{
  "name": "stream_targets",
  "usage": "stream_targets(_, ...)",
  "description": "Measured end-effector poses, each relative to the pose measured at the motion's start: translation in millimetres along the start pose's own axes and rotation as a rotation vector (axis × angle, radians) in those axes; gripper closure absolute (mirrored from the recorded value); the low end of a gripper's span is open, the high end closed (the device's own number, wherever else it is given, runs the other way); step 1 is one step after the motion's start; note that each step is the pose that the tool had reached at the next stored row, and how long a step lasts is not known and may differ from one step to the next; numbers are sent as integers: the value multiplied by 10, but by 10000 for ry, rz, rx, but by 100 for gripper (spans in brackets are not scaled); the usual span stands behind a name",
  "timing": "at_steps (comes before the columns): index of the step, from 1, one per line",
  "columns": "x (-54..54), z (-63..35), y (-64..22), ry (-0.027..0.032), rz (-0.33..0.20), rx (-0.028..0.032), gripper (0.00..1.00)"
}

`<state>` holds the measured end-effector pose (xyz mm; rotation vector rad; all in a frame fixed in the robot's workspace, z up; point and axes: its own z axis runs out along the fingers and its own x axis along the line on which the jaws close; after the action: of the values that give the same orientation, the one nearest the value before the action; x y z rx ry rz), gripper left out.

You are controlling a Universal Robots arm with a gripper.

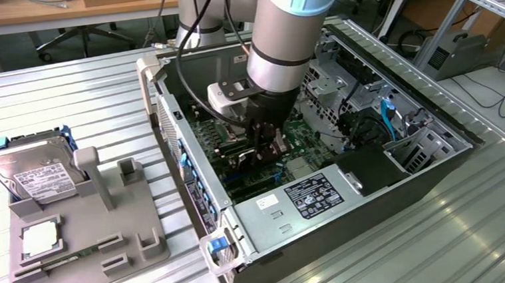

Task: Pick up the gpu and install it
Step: 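Insert the gpu into the slot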

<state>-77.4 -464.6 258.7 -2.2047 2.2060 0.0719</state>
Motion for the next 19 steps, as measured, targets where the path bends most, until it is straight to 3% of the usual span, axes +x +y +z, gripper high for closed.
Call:
stream_targets(8,-12,-85,2,-1,1,0,65)
stream_targets(19,14,-87,2,-1,4,1,65)
